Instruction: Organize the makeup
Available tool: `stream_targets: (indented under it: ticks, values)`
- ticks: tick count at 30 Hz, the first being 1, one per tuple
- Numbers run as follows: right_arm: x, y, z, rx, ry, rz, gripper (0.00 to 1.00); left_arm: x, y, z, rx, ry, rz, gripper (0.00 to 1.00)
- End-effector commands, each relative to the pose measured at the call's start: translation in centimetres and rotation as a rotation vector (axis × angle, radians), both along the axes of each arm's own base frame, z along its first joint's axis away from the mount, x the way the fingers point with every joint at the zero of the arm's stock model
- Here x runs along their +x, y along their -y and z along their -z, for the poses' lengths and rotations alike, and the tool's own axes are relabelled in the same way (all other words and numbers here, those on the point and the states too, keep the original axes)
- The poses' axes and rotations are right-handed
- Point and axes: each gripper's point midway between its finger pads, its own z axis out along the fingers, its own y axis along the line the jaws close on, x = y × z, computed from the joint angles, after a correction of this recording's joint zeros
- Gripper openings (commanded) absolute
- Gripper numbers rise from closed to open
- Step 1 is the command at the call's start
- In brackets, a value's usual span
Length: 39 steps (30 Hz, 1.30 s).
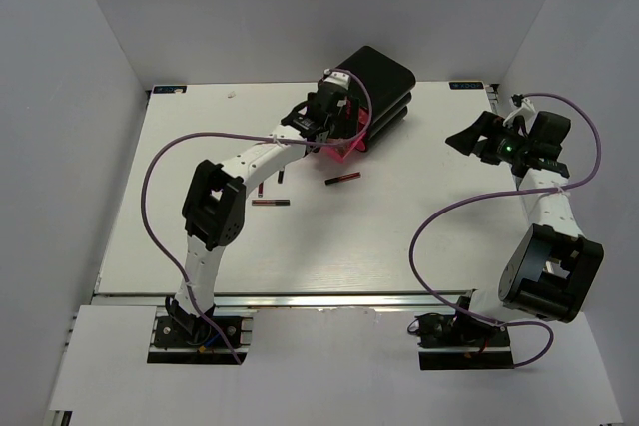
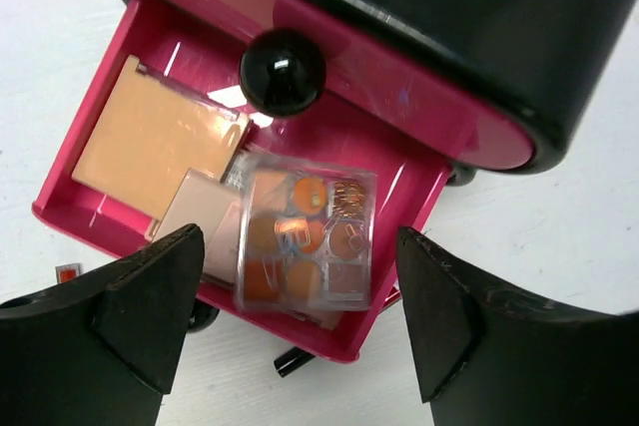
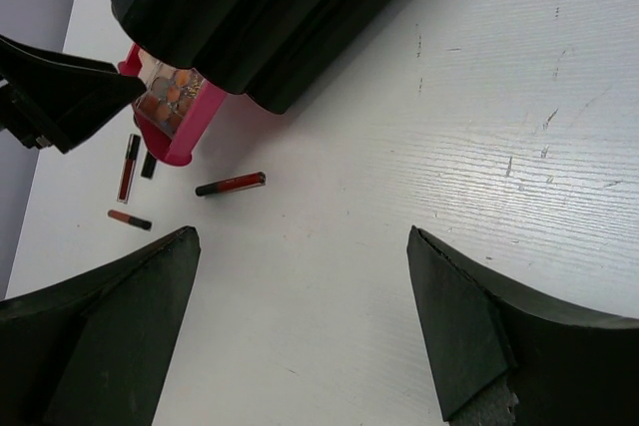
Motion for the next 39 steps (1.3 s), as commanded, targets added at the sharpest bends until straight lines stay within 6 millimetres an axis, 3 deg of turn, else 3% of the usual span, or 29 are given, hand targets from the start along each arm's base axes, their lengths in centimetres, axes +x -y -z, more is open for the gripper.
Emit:
stream_targets:
  ticks: [1, 6, 8, 9, 10, 11, 12, 13, 15, 17, 18, 19, 20, 22, 23, 26, 30, 33, 34, 36, 38, 39]
  values:
    - [-0.4, -0.7, -1.2, -0.016, 0.046, -0.033, 0.89, 0.9, 0.3, -2.5, -0.017, 0.061, -0.001, 0.9]
    - [-0.5, -1.0, -1.2, -0.016, 0.045, -0.04, 0.89, 1.3, 0.4, -3.3, -0.019, 0.072, -0.005, 0.92]
    - [-0.6, -1.0, -1.3, -0.02, 0.049, -0.045, 0.89, 1.1, 0.1, -4.0, -0.029, 0.073, -0.022, 0.86]
    - [-0.7, -1.1, -1.4, -0.026, 0.057, -0.059, 0.89, 1.1, -0.2, -4.4, -0.036, 0.076, -0.039, 0.77]
    - [-0.8, -1.2, -1.5, -0.029, 0.064, -0.07, 0.89, 0.7, -0.8, -5.5, -0.066, 0.082, -0.072, 0.62]
    - [-1.0, -1.5, -1.6, -0.031, 0.072, -0.091, 0.89, 0.5, -1.4, -5.9, -0.083, 0.078, -0.097, 0.22]
    - [-1.3, -2.0, -1.8, -0.02, 0.085, -0.13, 0.89, 0.2, -2.0, -6.2, -0.139, 0.061, -0.144, 0.05]
    - [-1.5, -2.3, -1.8, -0.035, 0.107, -0.161, 0.89, -0.8, -3.1, -6.1, -0.17, 0.034, -0.176, 0.0]
    - [-1.9, -3.2, -2.0, -0.044, 0.126, -0.214, 0.83, -1.3, -5.1, -5.5, -0.293, -0.038, -0.275, 0.0]
    - [-2.1, -3.8, -1.5, -0.092, 0.133, -0.249, 0.65, -2.8, -8.0, -3.4, -0.372, -0.132, -0.355, 0.0]
    - [-1.9, -4.3, -1.6, -0.136, 0.153, -0.272, 0.57, -3.2, -8.5, -3.2, -0.463, -0.165, -0.41, 0.0]
    - [-2.0, -4.6, -1.5, -0.155, 0.16, -0.285, 0.43, -3.6, -9.2, -2.5, -0.501, -0.189, -0.44, 0.0]
    - [-2.0, -4.9, -1.4, -0.176, 0.172, -0.298, 0.38, -4.4, -10.8, -1.4, -0.526, -0.225, -0.475, 0.0]
    - [-2.1, -5.6, -1.3, -0.193, 0.179, -0.314, 0.28, -4.5, -11.2, -1.0, -0.587, -0.247, -0.508, 0.0]
    - [-2.1, -5.8, -1.2, -0.192, 0.177, -0.317, 0.28, -4.4, -11.6, 0.1, -0.572, -0.273, -0.529, 0.0]
    - [-1.9, -6.3, -1.2, -0.181, 0.172, -0.322, 0.29, -3.5, -10.9, 0.8, -0.564, -0.322, -0.51, 0.0]
    - [-1.7, -6.3, -1.3, -0.185, 0.172, -0.318, 0.31, -1.1, -8.4, 3.2, -0.563, -0.405, -0.448, 0.01]
    - [-1.8, -6.2, -1.3, -0.199, 0.173, -0.315, 0.32, 0.3, -6.9, 3.9, -0.58, -0.443, -0.421, 0.05]
    - [-1.8, -6.1, -1.2, -0.2, 0.167, -0.314, 0.32, 0.6, -6.7, 4.0, -0.586, -0.446, -0.42, 0.08]
    - [-2.0, -6.2, -1.0, -0.203, 0.165, -0.318, 0.32, 1.8, -6.1, 3.6, -0.617, -0.433, -0.411, 0.31]
    - [-2.2, -6.2, -0.8, -0.203, 0.158, -0.319, 0.32, 2.4, -5.7, 3.4, -0.63, -0.427, -0.401, 0.62]
    - [-2.3, -6.2, -0.7, -0.202, 0.157, -0.317, 0.32, 2.7, -5.5, 3.1, -0.633, -0.421, -0.395, 0.66]
